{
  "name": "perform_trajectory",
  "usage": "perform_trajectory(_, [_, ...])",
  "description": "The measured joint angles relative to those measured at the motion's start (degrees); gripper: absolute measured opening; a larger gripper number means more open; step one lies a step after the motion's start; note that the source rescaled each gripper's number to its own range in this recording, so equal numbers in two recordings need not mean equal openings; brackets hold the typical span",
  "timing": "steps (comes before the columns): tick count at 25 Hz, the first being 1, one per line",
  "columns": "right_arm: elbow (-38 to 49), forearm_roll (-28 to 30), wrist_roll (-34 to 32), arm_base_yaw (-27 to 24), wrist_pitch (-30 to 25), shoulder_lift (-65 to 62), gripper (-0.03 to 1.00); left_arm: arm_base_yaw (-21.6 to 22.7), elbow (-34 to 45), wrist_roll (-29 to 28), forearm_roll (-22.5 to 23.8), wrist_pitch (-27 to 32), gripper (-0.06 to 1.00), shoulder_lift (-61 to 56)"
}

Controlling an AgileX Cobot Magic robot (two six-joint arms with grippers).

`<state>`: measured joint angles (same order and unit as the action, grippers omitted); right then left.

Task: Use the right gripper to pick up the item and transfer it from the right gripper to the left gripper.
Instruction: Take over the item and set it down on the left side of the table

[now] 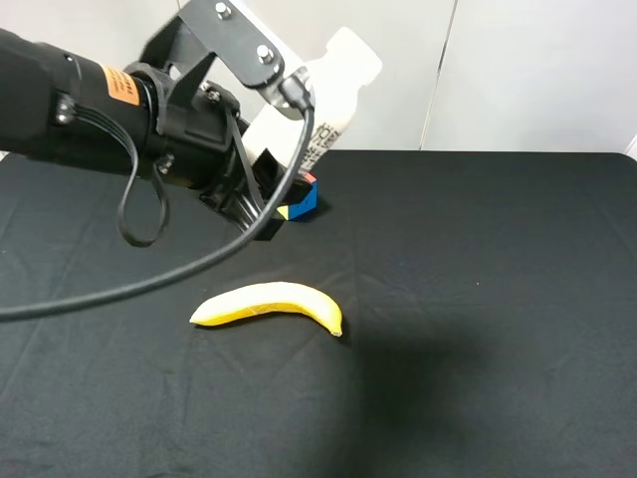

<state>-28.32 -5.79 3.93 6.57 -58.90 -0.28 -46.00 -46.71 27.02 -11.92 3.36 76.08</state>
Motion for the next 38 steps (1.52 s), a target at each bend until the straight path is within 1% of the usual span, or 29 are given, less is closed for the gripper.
perform_trajectory(2, [0.0,0.0,0.0,0.0,0.0,0.0,1.00,1.3,-0.1,-1.4,0.0,1.9,0.02,-1.3])
perform_trajectory(4, [0.0,0.0,0.0,0.0,0.0,0.0,1.00,3.8,-1.1,-2.2,0.0,6.0,0.02,-3.0])
perform_trajectory(6, [0.0,0.0,0.0,0.0,0.0,0.0,1.00,6.7,-3.0,-2.7,0.2,11.4,0.02,-4.5])
perform_trajectory(11, [0.0,0.0,0.0,0.0,0.0,0.0,1.00,15.6,-7.9,-3.6,0.4,23.6,0.02,-7.1])
perform_trajectory(13, [0.0,-0.1,0.0,0.0,0.0,0.0,1.00,19.3,-9.5,-5.3,0.5,27.9,0.02,-7.3])
perform_trajectory(15, [0.0,-0.1,0.0,0.0,0.0,0.0,1.00,23.3,-9.9,-7.7,1.4,30.4,0.02,-7.3])
perform_trajectory(18, [0.0,-0.1,0.0,0.0,0.0,0.0,1.00,28.7,-10.0,-11.4,4.5,33.7,0.02,-7.3])
perform_trajectory(20, [0.0,-0.1,0.0,0.0,0.0,0.0,1.00,31.7,-10.0,-13.4,6.9,34.6,0.02,-7.3])
perform_trajectory(21, [0.0,-0.2,0.0,0.0,0.0,0.0,1.00,33.3,-9.9,-14.0,7.4,35.0,0.02,-7.3])
perform_trajectory(25, [0.0,-0.2,0.0,0.0,0.0,0.0,1.00,38.7,-7.3,-15.0,8.0,34.7,0.02,-7.3])
perform_trajectory(29, [0.0,-0.2,0.0,0.0,0.0,0.0,1.00,42.6,-1.6,-15.1,8.0,33.0,0.02,-7.3])
perform_trajectory(32, [0.0,-0.2,0.0,0.0,0.0,0.0,1.00,43.9,2.9,-15.2,8.0,30.0,0.02,-7.3])
perform_trajectory(38, [0.0,-0.2,0.0,0.0,0.0,0.0,1.00,44.2,11.0,-16.4,8.0,24.7,0.02,-7.4])
